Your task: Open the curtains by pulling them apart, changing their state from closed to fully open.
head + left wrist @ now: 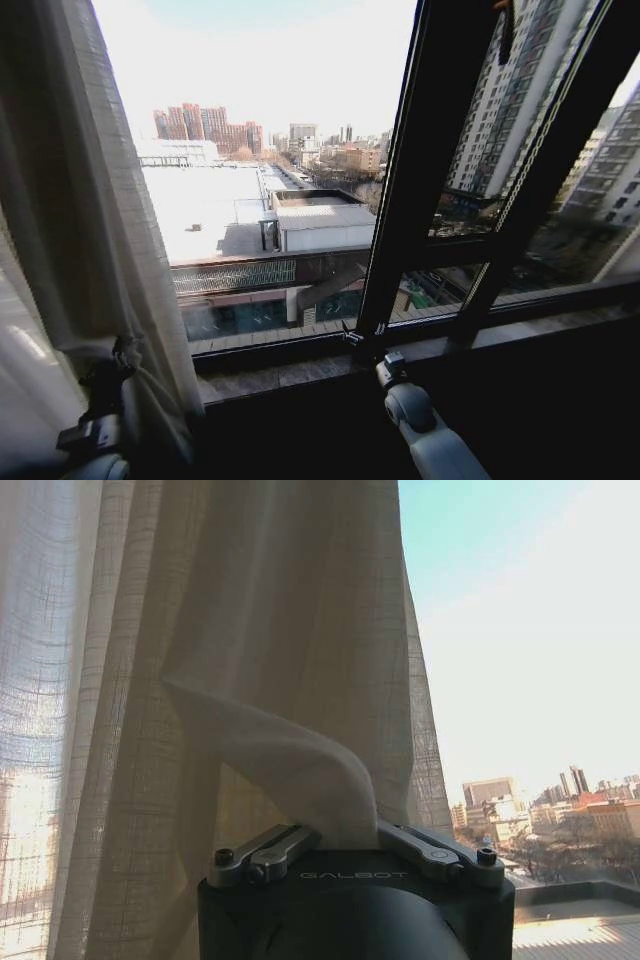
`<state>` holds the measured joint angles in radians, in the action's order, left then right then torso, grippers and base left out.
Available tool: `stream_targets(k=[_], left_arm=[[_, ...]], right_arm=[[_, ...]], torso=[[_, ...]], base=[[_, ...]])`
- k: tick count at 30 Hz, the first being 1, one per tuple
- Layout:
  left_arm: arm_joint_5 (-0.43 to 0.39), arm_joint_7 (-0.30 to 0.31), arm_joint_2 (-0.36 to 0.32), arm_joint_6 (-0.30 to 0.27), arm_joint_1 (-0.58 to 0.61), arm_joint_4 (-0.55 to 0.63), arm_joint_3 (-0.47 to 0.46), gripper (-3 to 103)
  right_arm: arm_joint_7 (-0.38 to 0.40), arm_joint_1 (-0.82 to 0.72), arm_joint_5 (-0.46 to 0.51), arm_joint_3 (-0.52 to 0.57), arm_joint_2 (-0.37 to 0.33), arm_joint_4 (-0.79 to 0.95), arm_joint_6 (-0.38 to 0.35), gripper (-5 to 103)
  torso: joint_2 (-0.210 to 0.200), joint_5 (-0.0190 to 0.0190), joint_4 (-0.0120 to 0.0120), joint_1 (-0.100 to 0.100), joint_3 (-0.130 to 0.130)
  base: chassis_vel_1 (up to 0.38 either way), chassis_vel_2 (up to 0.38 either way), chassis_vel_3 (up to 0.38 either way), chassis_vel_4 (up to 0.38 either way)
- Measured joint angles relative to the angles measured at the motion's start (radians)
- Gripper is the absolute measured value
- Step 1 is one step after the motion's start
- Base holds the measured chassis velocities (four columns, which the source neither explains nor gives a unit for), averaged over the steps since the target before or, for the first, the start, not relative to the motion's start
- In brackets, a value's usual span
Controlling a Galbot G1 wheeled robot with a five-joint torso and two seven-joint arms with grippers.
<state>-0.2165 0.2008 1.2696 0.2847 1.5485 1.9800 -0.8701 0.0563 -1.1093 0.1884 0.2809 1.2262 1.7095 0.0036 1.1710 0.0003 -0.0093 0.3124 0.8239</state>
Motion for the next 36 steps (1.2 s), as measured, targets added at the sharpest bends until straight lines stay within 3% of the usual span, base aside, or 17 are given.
stream_targets(k=[7, 18, 29, 36], left_arm=[[0.025, -0.005, -0.038, -0.040, -0.059, -0.024, 0.044, 0], [-0.158, -0.054, -0.141, -0.061, -0.121, -0.139, 0.027, 0], [-0.216, 0.006, -0.231, -0.052, -0.126, -0.306, -0.105, 0], [-0.239, 0.075, -0.281, -0.065, -0.134, -0.402, -0.210, 0]], right_arm=[[0.000, 0.000, 0.000, 0.000, 0.000, 0.000, 0.000, 100], [0.000, 0.000, 0.000, 0.000, 0.000, 0.000, 0.000, 100], [0.000, 0.000, 0.000, 0.000, 0.000, 0.000, 0.000, 100], [0.000, 0.000, 0.000, 0.000, 0.000, 0.000, 0.000, 100]], torso=[[0.000, -0.0009, 0.0007, 0.000, 0.000], [0.000, -0.0005, 0.0002, 0.000, 0.000], [0.000, -0.0003, 0.0005, 0.000, 0.000], [0.000, -0.0008, 0.0005, 0.000, 0.000]], base=[[0.000, 0.000, 0.000, 0.000], [0.000, 0.000, 0.000, 0.000], [0.000, 0.000, 0.000, 0.000], [0.000, 0.000, 0.000, 0.000]])
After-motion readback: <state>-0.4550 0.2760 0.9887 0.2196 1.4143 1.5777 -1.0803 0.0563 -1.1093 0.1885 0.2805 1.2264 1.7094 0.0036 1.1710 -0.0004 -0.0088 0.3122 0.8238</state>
